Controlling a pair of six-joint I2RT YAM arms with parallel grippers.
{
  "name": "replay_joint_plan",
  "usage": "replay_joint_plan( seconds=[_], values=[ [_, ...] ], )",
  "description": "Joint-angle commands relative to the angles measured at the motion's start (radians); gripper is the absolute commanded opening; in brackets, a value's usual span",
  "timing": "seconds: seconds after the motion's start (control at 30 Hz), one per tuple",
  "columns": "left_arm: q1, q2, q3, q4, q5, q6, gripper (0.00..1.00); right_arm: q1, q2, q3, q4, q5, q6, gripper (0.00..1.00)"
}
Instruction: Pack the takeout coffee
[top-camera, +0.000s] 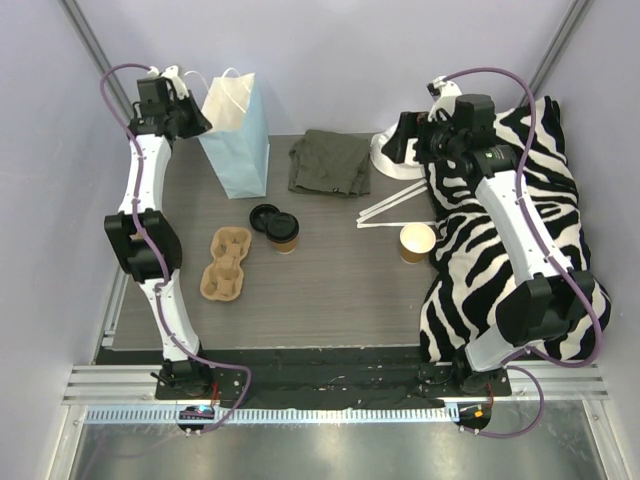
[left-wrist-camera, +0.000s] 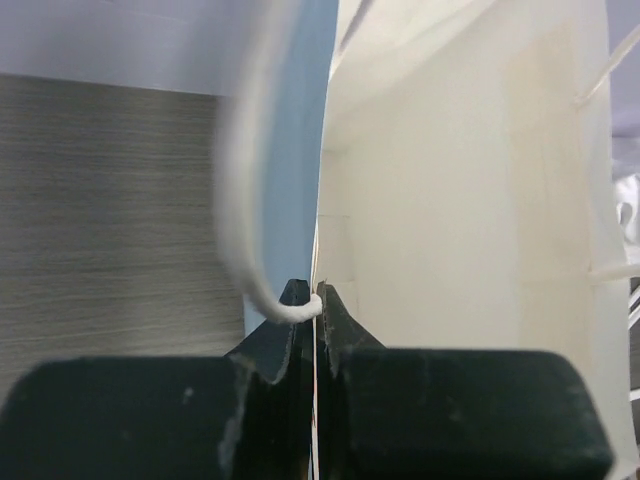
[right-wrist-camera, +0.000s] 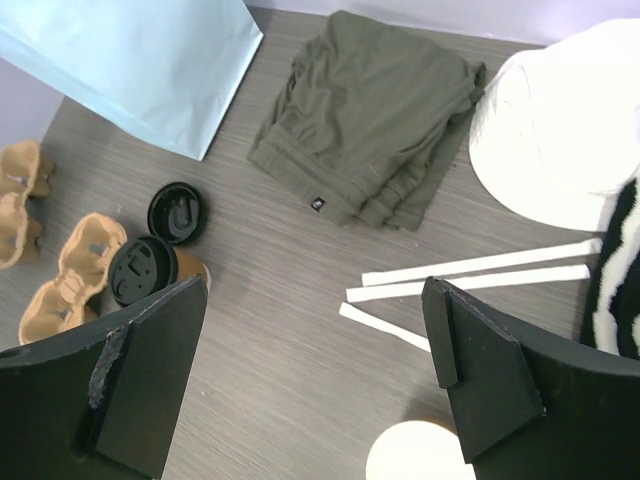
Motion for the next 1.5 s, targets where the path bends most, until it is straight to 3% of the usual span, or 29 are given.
replay_joint_plan(
  seconds=[0.0,0.13,0.3,0.5,0.67,0.83,1.03,1.23,1.33,1.47],
  values=[
    [-0.007,-0.104,0.038,0.086,0.054,-0.033,0.0,-0.028,-0.047,0.075,-0.085,-0.01,-0.082,0.99],
    [-0.031,-0.187,0.059,0.117,0.085,-0.048,0.0,-0.076,-0.059,0.16,-0.178,0.001,-0.164,0.98],
    [-0.143,-0.316,0.035,0.1,0.118,-0.056,0.0,-0.123,-0.114,0.23,-0.249,0.025,-0.18,0.98],
    [-0.302,-0.483,-0.037,0.009,0.131,-0.041,0.0,-0.136,-0.243,0.208,-0.292,0.066,-0.177,0.98],
    [-0.402,-0.594,-0.172,-0.113,0.261,-0.013,0.0,-0.136,-0.381,0.142,-0.301,0.079,-0.237,0.99],
    [-0.474,-0.632,-0.292,-0.319,0.379,0.235,0.0,-0.134,-0.51,0.069,-0.399,-0.091,-0.455,0.99],
    [-0.502,-0.594,-0.37,-0.475,0.477,0.398,0.0,-0.134,-0.699,-0.045,-0.543,-0.312,-0.737,0.99],
    [-0.574,-0.534,-0.407,-0.579,0.528,0.548,0.0,-0.134,-0.633,-0.051,-0.755,-0.462,-0.933,0.93],
    [-0.591,-0.508,-0.401,-0.64,0.549,0.617,0.0,-0.133,-0.591,-0.045,-0.804,-0.558,-0.973,0.88],
    [-0.6,-0.508,-0.427,-0.602,0.548,0.63,0.0,-0.101,-0.55,-0.069,-0.821,-0.621,-0.979,0.85]
  ],
)
